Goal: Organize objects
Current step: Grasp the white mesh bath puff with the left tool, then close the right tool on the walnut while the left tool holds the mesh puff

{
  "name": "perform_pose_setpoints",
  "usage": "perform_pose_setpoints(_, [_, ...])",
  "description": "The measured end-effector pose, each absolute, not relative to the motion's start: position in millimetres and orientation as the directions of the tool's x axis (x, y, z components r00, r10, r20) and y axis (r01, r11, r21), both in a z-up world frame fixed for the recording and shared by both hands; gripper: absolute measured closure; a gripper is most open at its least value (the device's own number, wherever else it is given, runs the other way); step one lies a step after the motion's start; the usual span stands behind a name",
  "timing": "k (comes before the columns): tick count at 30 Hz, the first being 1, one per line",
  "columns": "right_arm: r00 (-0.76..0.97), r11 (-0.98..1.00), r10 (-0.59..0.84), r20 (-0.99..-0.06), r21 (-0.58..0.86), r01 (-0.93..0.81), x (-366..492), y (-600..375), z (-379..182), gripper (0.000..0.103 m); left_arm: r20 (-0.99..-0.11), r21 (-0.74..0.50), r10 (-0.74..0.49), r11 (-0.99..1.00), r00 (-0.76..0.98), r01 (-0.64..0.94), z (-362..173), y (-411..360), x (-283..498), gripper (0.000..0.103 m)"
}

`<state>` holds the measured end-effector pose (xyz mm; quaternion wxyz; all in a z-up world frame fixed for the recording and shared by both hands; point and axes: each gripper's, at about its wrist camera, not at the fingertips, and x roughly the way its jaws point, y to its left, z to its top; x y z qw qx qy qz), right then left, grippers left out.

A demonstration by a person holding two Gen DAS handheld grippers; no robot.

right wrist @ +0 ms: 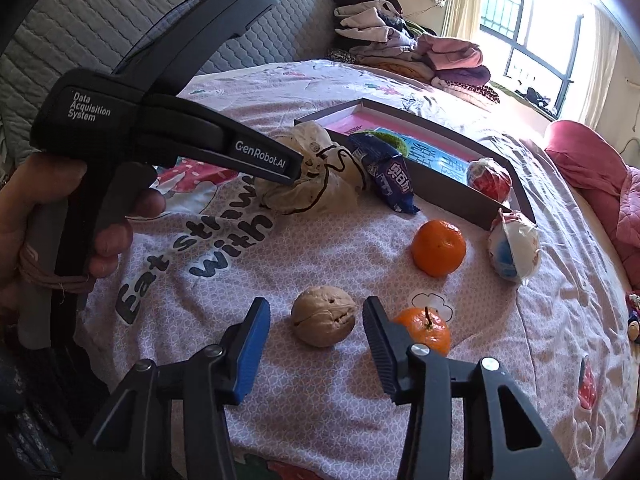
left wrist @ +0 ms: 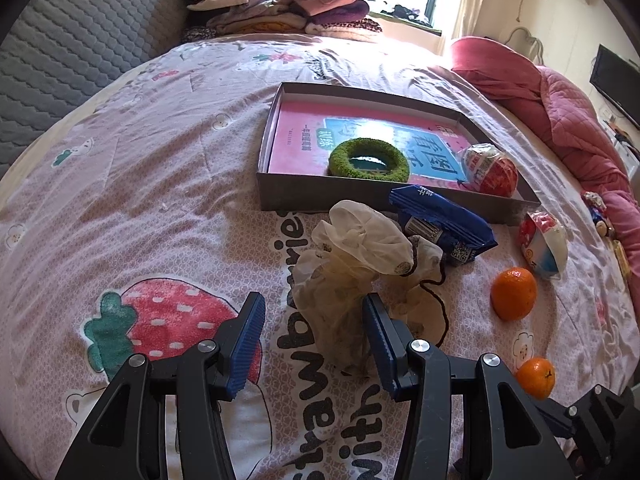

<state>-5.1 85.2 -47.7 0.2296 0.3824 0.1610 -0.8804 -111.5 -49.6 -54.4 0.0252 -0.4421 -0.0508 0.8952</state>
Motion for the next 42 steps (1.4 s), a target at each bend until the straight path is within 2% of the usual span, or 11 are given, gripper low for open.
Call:
perform_pose_setpoints(8, [-0.567,-0.845,-0.282,-0.774,-0.079,0.529,-14,87,-56,0.069,-0.793,-0.116,0.098,-0.993,-0.601,-0.008,-60,-44,-119,0.051])
perform_pose_setpoints(15, [-0.572,-0.849,-0.306,-0.761,-0.054,0.525,-19,89,-56,0.070,-0.788,-0.136,0.123,-0.990,-0.603,-0.024,-65,-39,-128,0.054])
perform_pose_setpoints(18, [-0.574,-0.850,-0.320,-0.754,-0.039,0.526,-20,91,-55,0.070,-0.784,-0.153,0.141,-0.988,-0.604,-0.031,-67,-39,-131,0.062])
perform_pose_setpoints(20, [-0.573,-0.853,-0.329,-0.751,-0.025,0.522,-20,93,-55,0.070,-0.776,-0.173,0.154,-0.985,-0.612,-0.029,-67,-42,-130,0.078])
perform_pose_setpoints(23, [-0.579,-0.859,-0.340,-0.741,-0.006,0.512,-21,96,-52,0.070,-0.762,-0.212,0.186,-0.977,-0.620,-0.033,-65,-47,-126,0.089])
perform_pose_setpoints(42, [-0.600,-0.868,-0.368,-0.710,0.030,0.496,-20,106,-42,0.070,-0.721,-0.228,0.209,-0.972,-0.660,-0.059,-47,-50,-77,0.091])
